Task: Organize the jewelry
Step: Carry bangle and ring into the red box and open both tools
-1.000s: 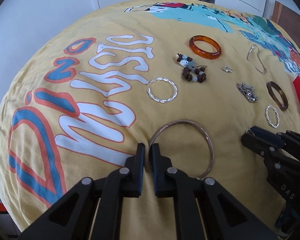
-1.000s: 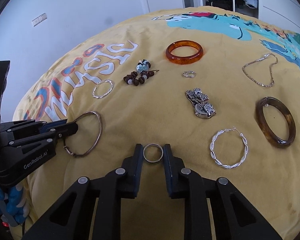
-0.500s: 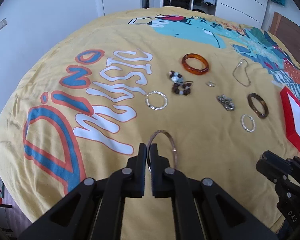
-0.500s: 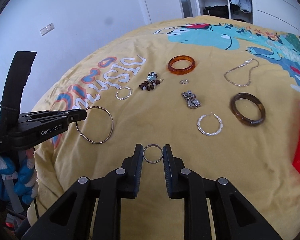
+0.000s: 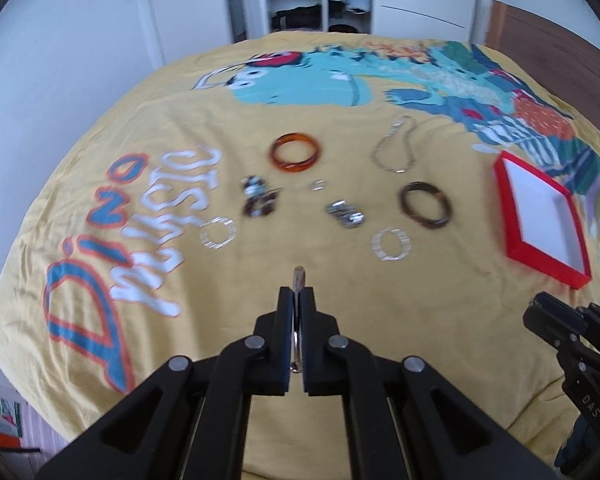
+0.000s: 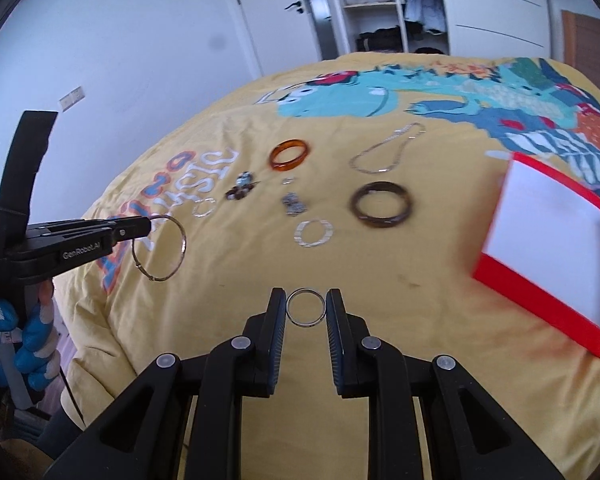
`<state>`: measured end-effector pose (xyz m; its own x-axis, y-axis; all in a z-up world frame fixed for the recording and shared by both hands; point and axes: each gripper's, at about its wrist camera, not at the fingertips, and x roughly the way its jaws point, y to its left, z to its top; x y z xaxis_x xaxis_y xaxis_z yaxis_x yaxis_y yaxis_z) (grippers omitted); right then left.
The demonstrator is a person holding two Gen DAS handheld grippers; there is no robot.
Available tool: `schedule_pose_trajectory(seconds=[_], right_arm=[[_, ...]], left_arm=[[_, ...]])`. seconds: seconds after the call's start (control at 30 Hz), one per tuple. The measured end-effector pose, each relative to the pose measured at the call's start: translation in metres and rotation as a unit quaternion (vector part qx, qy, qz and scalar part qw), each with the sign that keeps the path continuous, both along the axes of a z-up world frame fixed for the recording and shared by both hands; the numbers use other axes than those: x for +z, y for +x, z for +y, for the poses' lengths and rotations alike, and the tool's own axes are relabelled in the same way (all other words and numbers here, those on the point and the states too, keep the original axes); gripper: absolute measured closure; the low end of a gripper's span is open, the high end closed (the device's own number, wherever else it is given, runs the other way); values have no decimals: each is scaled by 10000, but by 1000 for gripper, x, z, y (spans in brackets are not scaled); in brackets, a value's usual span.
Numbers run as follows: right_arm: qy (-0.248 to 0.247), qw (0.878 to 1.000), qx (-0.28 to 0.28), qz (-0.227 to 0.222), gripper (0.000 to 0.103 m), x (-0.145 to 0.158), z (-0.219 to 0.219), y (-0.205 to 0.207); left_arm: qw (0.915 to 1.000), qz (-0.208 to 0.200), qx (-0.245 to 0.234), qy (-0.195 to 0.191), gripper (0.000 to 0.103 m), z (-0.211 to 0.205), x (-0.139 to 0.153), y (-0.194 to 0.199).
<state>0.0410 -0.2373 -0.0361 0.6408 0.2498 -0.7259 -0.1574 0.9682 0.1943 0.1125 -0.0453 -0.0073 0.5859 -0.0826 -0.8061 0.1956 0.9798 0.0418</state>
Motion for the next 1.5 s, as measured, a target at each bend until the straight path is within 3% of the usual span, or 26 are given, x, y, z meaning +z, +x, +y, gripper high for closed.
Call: schedule_pose_trajectory(seconds=[0.23, 0.4, 0.63, 0.77, 0.93, 1.03, 1.27, 1.5], right_arm=[[-222, 9968, -763, -82, 83, 9, -91, 0], [-462, 9911, -1252, -9, 83, 4, -156, 14], [-559, 9851, -1606, 272, 83, -22, -210, 30], [-628, 9847, -1555, 472, 83, -40, -220, 40], [-838, 9850, -1300, 770, 83, -63, -215, 50], [-947, 9846, -1224, 816, 83, -68, -212, 53], [-1195, 9801, -1263, 954, 82, -71, -214, 56], [-1221, 9801, -1335, 818, 65, -58, -213, 47]], left_arm=[[9945, -15, -1028, -178, 100, -108, 23, 11], [9812, 85, -1865, -498, 100, -204, 29, 25], [9665, 609, -2308, -949, 100, -300, -3, 64], [9692, 999, -2164, -616, 100, -315, -51, 79], [9714, 1371, -1915, -308, 99, -294, -95, 83], [9711, 1299, -1999, -96, 99, -297, -100, 75], [9713, 1468, -1861, -197, 95, -295, -97, 72], [9729, 1396, -1785, -463, 89, -288, -86, 68]])
